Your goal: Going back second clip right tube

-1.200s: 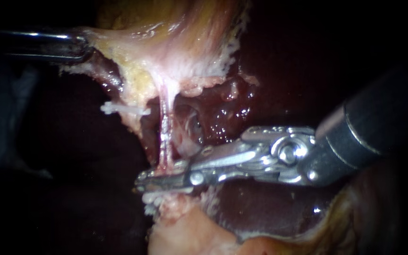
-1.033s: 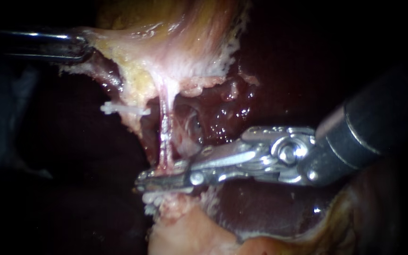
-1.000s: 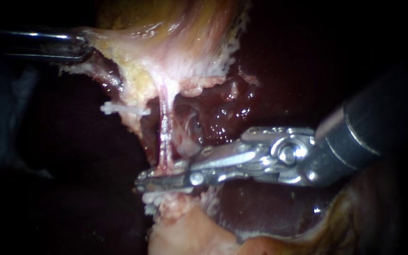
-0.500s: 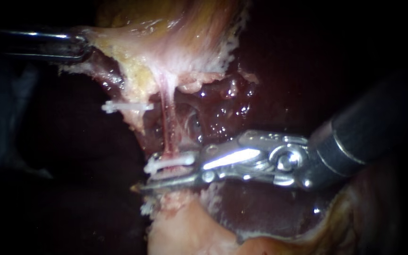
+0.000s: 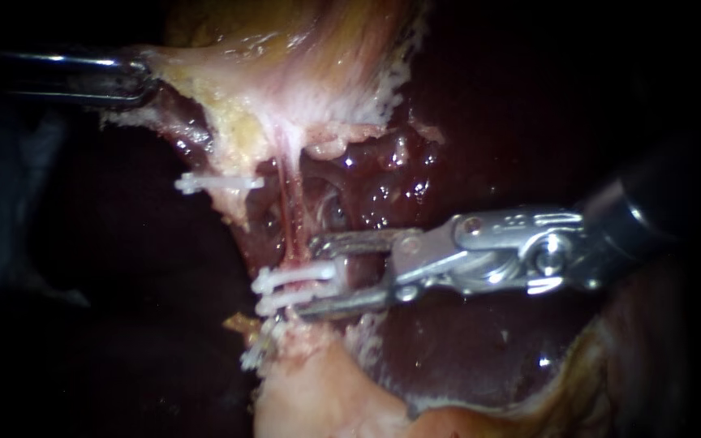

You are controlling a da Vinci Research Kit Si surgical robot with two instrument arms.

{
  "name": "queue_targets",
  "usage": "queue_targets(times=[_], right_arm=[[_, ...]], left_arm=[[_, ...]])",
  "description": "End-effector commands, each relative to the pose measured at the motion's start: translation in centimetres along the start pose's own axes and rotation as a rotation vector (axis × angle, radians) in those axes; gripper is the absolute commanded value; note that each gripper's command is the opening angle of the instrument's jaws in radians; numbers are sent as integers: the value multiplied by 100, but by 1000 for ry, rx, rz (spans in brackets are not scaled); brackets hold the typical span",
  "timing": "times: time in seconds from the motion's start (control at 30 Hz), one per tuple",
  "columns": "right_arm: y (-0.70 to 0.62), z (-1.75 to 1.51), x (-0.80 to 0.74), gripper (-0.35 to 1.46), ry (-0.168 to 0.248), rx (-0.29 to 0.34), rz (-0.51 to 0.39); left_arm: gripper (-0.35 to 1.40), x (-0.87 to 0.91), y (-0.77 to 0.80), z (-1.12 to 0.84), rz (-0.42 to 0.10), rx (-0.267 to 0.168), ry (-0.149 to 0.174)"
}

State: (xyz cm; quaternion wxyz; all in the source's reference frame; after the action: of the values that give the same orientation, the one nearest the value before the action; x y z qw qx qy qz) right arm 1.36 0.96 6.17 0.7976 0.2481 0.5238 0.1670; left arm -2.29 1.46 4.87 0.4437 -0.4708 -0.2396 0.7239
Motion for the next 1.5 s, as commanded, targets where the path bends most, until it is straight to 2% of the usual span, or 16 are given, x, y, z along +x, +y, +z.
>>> queue_targets(times=[0.03,0.27,0.43,0.7,0.97,1.2,1.5], right_arm=[[0,-9,1,50,0,1,-13],[2,-68,4,50,-2,-35,-78],[2,-88,-2,50,-4,-21,-104],[2,-93,-4,50,-5,-19,-123],[2,-93,-4,50,-5,-19,-123],[3,-93,-4,50,-5,-19,-122],[2,-93,-4,50,-5,-19,-122]], left_arm=[[-35,0,0,0,0,-1,0],[-35,0,0,0,0,0,0],[-35,0,0,0,0,0,0],[-35,-4,0,7,2,5,3],[-35,-19,-4,37,12,6,9],[-35,-33,-8,60,21,4,-7],[-35,-33,-8,62,21,2,-8]])
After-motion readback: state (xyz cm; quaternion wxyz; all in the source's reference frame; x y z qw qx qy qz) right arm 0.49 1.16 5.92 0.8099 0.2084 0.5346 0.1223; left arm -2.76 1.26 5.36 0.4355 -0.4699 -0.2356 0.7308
